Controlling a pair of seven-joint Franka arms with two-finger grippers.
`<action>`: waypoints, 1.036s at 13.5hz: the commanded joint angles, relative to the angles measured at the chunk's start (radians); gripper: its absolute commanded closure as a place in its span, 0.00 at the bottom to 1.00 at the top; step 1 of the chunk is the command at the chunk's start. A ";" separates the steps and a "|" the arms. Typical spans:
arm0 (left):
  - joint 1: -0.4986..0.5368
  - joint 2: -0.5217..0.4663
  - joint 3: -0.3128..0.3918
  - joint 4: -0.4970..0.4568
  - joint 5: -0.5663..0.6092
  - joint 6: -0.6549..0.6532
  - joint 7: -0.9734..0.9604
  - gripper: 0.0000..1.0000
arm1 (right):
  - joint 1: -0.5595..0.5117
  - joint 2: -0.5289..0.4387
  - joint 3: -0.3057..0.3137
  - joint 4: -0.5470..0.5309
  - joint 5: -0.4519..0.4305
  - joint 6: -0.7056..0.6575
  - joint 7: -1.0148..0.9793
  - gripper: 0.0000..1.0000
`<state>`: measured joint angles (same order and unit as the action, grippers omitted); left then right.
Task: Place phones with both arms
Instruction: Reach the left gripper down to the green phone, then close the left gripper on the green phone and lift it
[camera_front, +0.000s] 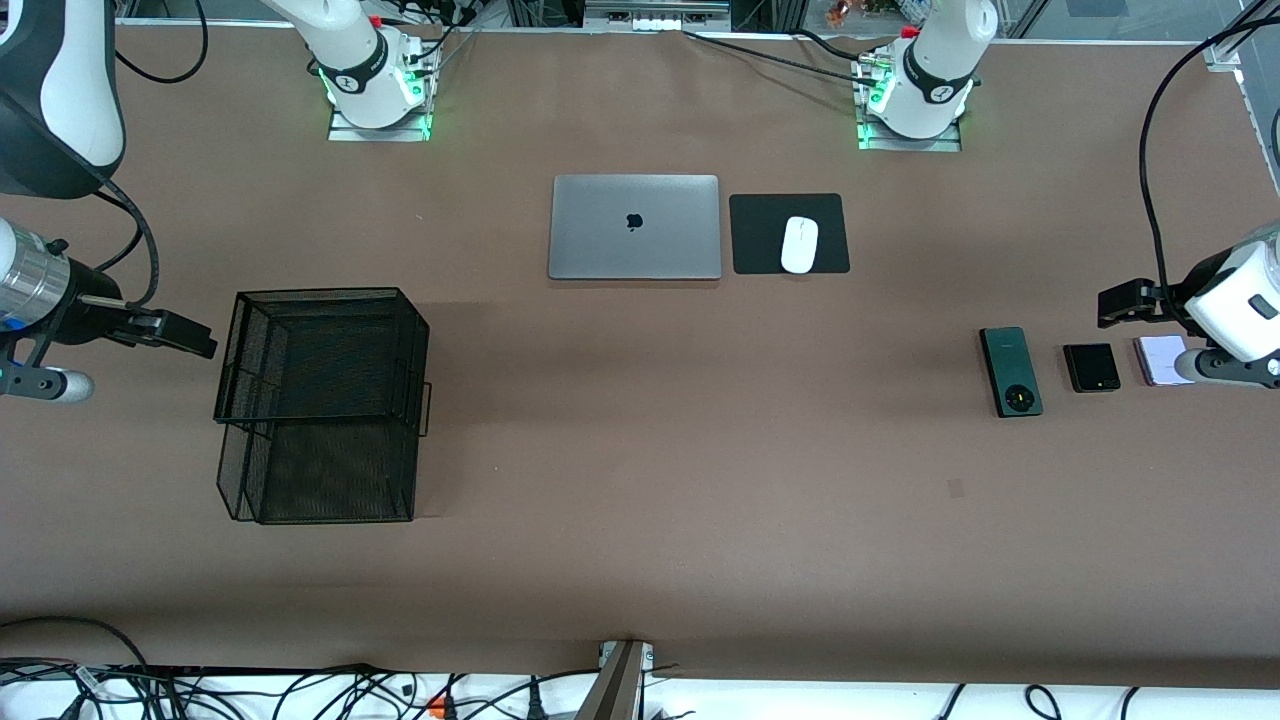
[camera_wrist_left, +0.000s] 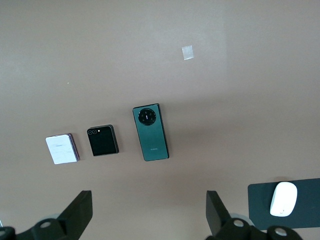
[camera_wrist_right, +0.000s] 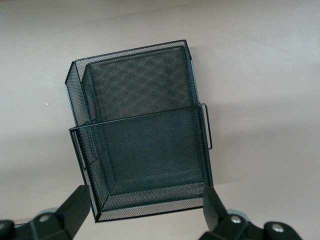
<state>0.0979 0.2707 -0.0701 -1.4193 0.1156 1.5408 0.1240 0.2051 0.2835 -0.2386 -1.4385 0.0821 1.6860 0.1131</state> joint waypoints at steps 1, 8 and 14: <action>0.017 0.005 0.010 -0.099 0.022 0.129 0.014 0.00 | -0.007 -0.006 0.002 -0.003 0.016 0.004 -0.010 0.00; 0.124 0.013 0.009 -0.450 0.030 0.603 0.023 0.00 | -0.007 -0.007 0.004 -0.003 0.016 0.006 -0.009 0.00; 0.147 0.025 0.007 -0.723 0.019 0.957 -0.062 0.00 | -0.007 -0.006 0.004 -0.003 0.016 0.007 -0.009 0.00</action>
<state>0.2331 0.3194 -0.0552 -2.0465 0.1313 2.4003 0.1075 0.2045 0.2835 -0.2385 -1.4385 0.0822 1.6874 0.1131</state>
